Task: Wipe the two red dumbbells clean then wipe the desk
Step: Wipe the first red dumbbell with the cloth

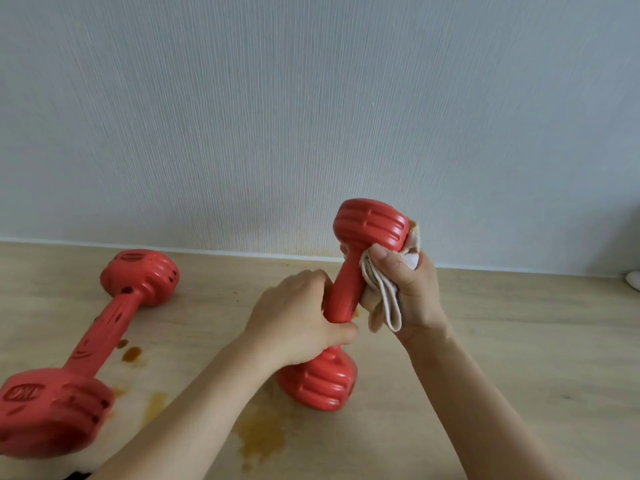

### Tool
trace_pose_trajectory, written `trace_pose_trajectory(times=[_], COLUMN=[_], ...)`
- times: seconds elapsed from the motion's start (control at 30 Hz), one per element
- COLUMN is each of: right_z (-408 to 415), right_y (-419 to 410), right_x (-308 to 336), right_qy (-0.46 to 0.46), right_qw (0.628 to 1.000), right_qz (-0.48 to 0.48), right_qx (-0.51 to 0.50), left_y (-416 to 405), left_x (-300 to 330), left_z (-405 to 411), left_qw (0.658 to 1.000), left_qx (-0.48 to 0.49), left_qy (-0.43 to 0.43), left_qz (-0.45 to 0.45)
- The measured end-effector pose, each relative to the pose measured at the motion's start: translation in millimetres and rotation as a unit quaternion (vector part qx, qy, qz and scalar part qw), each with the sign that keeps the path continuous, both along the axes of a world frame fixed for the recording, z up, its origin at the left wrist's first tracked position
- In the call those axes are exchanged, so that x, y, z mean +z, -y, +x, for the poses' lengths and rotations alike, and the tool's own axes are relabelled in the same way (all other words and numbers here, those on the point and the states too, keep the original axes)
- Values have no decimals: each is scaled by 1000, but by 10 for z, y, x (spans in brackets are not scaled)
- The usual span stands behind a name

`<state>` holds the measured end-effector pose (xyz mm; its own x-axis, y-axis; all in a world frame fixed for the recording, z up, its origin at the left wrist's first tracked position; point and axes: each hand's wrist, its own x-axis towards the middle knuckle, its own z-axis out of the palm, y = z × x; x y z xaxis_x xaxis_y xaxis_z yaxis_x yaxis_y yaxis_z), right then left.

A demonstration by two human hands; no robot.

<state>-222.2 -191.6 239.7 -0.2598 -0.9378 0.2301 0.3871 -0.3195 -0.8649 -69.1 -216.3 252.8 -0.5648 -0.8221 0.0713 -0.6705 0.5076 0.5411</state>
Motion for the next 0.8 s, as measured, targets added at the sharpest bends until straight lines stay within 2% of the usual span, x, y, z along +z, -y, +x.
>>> trace_pose_trajectory(times=[0.07,0.1,0.17,0.23,0.33,0.43,0.53,0.7,0.8], right_z=[38,72,151,206,221,184,124,31,-5], right_y=[17,21,35,50,49,14,-1,44,32], right_x=[46,68,86,69,70,86,43,-77,-93], right_qy=[-24,-30,-37,-57,-73,-47,-24,3,37], right_qw=[998,996,992,984,982,992,997,991,985], right_qz=[-11,-19,-25,-19,-20,-10,49,94,100], right_qx=[-54,-77,-122,-166,-176,-116,-59,94,137], left_y=[-116,-163,-189,-121,-14,18,66,75,103], left_x=[6,-12,-75,-104,-109,-66,-54,-95,-66], left_z=[-23,-55,-106,-103,-65,-59,-40,0,25], left_qw=[986,978,969,972,986,993,995,975,959], left_qx=[46,59,79,71,17,-22,-56,-119,-150], left_qy=[47,50,38,11,-32,-59,-80,-115,-106], left_qz=[-152,-193,-229,-222,-161,-101,-28,146,214])
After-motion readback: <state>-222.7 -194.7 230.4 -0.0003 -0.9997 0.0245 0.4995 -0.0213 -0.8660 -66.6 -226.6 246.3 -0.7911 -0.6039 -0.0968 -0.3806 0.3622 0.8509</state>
